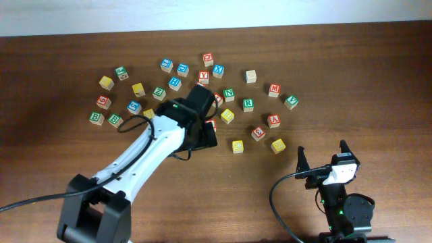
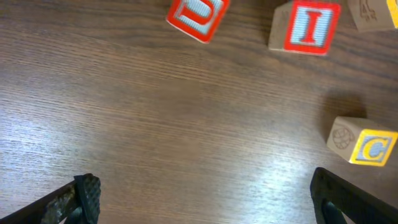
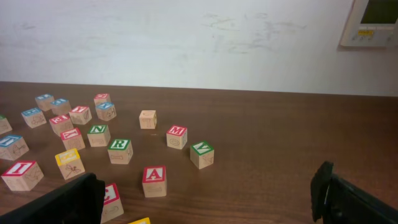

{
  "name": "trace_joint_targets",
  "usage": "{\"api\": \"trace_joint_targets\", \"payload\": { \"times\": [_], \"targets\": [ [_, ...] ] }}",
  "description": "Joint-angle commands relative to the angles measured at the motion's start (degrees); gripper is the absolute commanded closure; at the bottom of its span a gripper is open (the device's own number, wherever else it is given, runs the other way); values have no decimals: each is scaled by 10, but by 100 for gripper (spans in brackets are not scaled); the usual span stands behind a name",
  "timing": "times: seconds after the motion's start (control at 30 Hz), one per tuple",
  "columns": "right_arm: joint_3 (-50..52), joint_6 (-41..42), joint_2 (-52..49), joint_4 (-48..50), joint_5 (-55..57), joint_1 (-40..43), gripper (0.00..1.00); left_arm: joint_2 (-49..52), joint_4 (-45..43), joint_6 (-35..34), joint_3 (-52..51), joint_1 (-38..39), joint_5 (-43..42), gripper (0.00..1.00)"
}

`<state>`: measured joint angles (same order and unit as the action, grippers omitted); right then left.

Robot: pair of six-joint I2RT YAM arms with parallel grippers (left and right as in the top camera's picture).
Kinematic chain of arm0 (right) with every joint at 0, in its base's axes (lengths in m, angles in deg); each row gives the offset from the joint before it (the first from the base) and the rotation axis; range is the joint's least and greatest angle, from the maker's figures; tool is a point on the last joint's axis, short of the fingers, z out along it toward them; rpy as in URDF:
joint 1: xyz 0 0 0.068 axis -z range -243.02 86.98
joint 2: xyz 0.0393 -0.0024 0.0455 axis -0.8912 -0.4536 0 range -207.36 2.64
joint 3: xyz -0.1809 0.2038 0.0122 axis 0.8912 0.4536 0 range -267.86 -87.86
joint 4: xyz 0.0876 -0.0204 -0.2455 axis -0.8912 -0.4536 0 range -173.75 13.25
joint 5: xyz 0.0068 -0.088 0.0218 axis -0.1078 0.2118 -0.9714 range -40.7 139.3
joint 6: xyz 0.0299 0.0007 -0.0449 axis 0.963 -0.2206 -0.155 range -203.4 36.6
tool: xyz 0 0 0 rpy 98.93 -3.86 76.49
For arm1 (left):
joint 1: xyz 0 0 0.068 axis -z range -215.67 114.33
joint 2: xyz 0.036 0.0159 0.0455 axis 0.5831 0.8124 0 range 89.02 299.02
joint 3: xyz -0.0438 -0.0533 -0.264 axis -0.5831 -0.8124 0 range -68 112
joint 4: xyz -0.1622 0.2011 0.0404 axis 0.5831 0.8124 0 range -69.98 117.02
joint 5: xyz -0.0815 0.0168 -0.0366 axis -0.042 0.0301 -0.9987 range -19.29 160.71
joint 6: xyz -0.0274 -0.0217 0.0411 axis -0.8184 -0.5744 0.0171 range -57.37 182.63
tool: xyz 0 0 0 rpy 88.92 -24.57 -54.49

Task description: Spell out ICRA

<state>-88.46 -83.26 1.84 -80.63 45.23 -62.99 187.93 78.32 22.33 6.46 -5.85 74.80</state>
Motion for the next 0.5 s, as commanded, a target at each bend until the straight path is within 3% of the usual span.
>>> {"api": "trace_joint_targets", "payload": {
  "times": [0.0,0.2,0.47],
  "targets": [
    [3,1,4,-4,-2,4,2,2,-1,91,3,-52,-45,1],
    [3,1,4,-4,-2,4,2,-4,-7,104,4,-132,-46,1],
    [3,1,4,-4,-2,4,2,11,-38,104,4,-133,-32,1]
  ]
}}
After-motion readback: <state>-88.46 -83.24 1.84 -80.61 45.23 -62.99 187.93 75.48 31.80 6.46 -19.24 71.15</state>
